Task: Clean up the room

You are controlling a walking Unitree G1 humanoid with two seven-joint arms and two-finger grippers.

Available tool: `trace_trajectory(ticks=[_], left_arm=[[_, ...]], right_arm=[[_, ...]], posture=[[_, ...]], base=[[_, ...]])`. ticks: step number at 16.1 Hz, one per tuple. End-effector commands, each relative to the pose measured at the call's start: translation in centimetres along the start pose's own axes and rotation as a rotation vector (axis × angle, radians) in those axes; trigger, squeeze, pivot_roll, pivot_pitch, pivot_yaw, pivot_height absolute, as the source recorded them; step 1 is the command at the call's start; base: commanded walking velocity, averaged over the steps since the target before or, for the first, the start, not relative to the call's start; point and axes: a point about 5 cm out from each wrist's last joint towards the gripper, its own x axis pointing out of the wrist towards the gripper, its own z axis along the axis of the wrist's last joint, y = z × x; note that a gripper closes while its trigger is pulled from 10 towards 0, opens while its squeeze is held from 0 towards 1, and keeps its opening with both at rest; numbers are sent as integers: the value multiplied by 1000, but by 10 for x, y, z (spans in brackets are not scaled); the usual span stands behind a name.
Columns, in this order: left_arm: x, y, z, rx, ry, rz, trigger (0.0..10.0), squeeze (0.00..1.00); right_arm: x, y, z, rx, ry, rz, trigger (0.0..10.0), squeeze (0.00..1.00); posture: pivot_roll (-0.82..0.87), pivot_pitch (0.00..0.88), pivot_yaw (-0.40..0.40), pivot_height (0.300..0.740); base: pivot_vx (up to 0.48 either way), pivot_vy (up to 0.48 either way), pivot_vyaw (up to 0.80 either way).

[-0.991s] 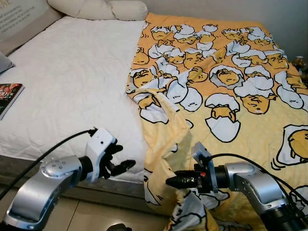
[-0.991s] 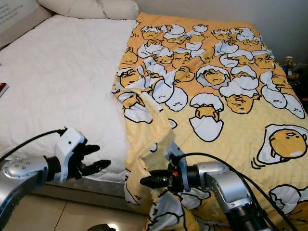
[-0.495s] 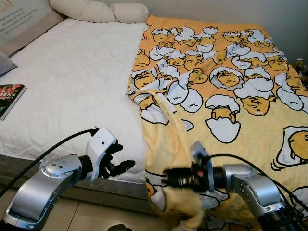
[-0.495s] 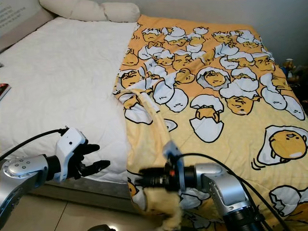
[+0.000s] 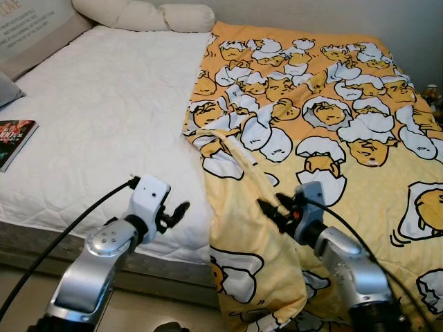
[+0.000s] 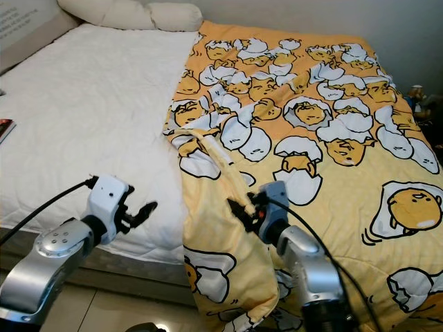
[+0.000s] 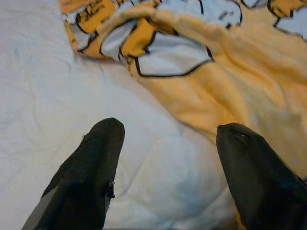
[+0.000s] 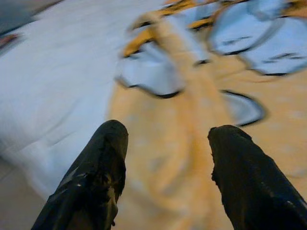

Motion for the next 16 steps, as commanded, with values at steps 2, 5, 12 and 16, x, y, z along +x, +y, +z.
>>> trace_trajectory(ticks=[2,5,12,16], left_arm=[[3,6,4,14,-30,65,10000,0],[4,18,3,-10,-52,180,10000,0],[7,24,3,-40,-68,240,10000,0],[4,25,1,-48,-73,258,10000,0]], right_arm=[[-2,-4,5,-11,-64,-113,10000,0],[0,-6,14,-59,-125,-245,10000,0],[-3,-9,13,-36,-144,-297,10000,0],[1,-10,12,-24,-130,-324,10000,0]], posture=[[-10,0,-13,740],[-1,0,-19,740],[-7,0,-21,740],[9,0,-36,740]], base=[[0,289,0],[0,300,0],[0,283,-401],[0,297,-552]])
